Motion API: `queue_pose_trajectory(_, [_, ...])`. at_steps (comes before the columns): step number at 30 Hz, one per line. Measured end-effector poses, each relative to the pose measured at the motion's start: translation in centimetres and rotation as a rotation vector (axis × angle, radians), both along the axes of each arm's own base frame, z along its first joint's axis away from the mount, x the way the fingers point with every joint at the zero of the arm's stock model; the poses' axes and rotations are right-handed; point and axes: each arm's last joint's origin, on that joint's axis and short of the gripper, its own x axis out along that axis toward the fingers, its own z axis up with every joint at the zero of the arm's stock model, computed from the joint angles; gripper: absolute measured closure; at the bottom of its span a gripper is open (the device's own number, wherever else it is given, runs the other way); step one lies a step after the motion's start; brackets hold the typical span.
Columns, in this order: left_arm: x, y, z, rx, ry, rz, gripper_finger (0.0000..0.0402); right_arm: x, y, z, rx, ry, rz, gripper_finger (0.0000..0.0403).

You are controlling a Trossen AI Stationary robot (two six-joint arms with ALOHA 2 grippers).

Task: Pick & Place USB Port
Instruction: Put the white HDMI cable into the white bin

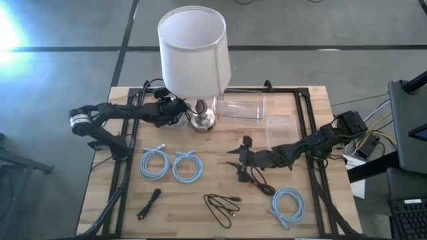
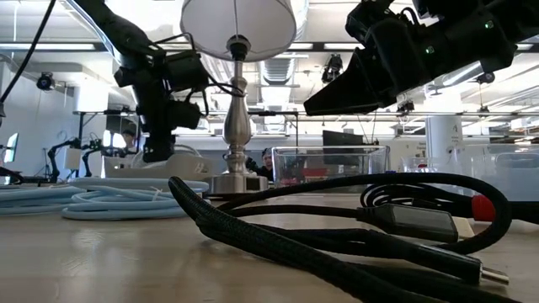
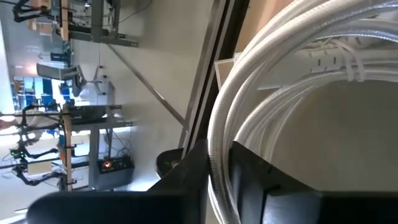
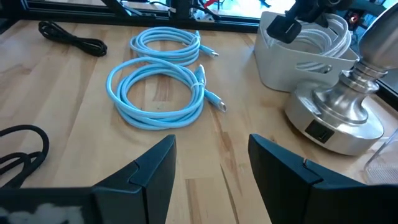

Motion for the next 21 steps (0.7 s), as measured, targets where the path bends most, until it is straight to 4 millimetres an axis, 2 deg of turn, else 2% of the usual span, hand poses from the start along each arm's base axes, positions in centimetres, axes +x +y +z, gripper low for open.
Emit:
queue_pose_trajectory(12, [0.1, -0.3, 0.0, 0.010, 0.007, -0.002, 0.0308, 0.0, 0.0, 0.0, -0.001, 0.000, 0.000, 0.0204])
queue_pose_trajectory(21, [0.3, -1.4, 0.2, 0.122, 0.088, 0.018, 0.0296, 0.0, 0.0, 0.0, 0.000, 0.000, 0.000, 0.0204])
